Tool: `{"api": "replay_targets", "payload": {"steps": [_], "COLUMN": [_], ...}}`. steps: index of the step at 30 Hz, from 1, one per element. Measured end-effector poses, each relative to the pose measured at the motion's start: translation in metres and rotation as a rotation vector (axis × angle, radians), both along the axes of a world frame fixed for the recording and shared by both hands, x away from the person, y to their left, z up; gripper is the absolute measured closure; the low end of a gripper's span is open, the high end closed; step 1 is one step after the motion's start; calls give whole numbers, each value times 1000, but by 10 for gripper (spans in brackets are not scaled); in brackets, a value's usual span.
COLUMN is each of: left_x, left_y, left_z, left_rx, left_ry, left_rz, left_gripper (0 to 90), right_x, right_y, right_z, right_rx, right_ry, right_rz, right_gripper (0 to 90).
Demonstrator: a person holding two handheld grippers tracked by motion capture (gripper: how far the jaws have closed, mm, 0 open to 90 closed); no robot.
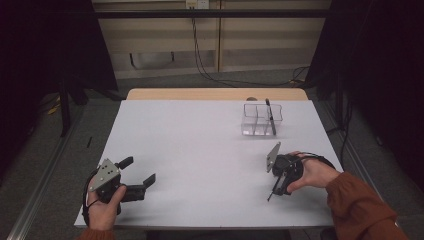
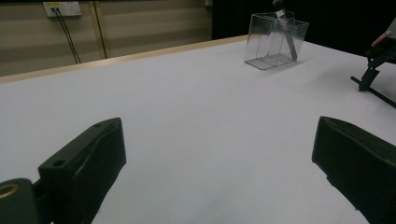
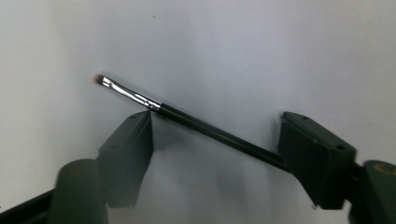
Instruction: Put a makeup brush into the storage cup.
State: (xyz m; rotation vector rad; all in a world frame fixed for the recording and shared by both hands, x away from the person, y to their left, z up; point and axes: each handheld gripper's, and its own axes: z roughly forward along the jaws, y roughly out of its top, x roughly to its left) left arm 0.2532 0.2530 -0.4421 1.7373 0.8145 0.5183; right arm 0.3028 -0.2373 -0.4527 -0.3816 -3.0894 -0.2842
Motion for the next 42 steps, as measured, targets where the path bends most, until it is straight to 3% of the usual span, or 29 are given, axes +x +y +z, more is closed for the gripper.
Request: {"api": "replay_targets", "payload": {"steps": [4,27,42], "left_x": [0,0,1], "left_y": [0,-3,0], "left_z": [0,-1,1], "left_rx": [1,12,5], "left_ry": [0,-3,-14], "left_rz": [0,-9,-5], "left_gripper": [29,29,28], "right_x": [-3,-1,1], "right_y": [2,10,5], "right_z": [3,6,6], "right_rx": [-3,-32,3], "right_ry": [2,34,47], "right_rz": [18,39,-5], "right_gripper": [428,860,861]}}
